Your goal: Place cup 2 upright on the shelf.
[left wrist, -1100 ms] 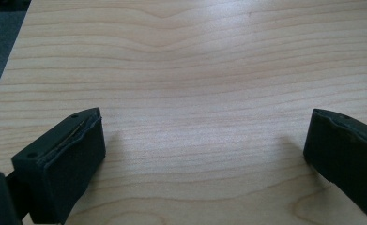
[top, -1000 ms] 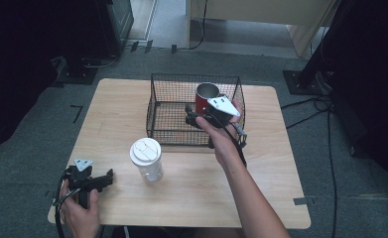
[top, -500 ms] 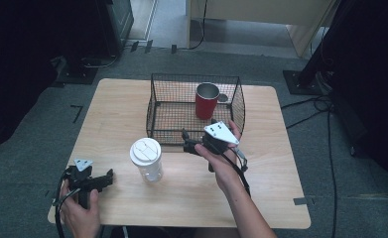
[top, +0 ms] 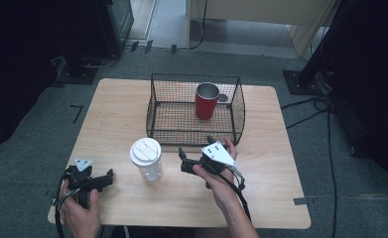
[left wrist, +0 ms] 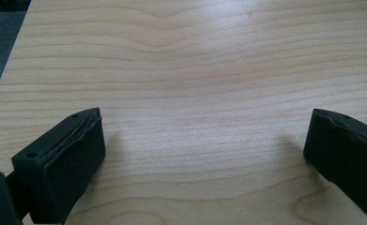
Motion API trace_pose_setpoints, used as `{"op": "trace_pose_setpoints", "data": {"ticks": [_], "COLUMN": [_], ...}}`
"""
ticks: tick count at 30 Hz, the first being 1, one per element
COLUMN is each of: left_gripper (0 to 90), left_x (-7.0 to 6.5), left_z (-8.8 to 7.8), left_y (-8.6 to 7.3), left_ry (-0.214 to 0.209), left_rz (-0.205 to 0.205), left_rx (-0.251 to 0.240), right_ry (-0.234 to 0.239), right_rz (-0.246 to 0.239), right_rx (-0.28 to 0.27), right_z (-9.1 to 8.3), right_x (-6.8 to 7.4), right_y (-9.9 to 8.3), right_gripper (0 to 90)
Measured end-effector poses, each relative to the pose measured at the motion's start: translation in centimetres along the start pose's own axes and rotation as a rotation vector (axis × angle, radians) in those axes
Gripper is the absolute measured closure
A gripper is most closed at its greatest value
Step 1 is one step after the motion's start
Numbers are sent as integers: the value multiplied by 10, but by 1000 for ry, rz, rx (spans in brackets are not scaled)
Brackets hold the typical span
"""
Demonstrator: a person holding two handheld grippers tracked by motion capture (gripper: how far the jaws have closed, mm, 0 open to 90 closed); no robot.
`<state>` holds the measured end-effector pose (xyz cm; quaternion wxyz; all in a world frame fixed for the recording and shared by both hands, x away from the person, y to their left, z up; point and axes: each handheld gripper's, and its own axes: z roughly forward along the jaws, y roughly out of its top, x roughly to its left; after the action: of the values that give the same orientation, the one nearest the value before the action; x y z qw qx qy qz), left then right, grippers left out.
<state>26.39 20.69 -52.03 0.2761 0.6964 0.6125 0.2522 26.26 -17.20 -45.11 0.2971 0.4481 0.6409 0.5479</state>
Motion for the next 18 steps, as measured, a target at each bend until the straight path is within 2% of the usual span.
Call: {"op": "trace_pose_setpoints", "data": {"ticks": [4,10,18], "left_gripper": [0,0,0], "left_x": [0,0,0], "left_z": [0,0,0], "left_y": [0,0,0], "left_ry": [0,0,0], "left_rz": [0,0,1], "left_rx": [0,0,0], "right_ry": [11,63,115], "right_rz": [-40,-47,-67], "right_rx": [23,55,82], "right_z": [-3,-7,-11], "right_x": [11,29,46], "right_y": [-12,-31,-50], "right_gripper": [0,0,0]}}
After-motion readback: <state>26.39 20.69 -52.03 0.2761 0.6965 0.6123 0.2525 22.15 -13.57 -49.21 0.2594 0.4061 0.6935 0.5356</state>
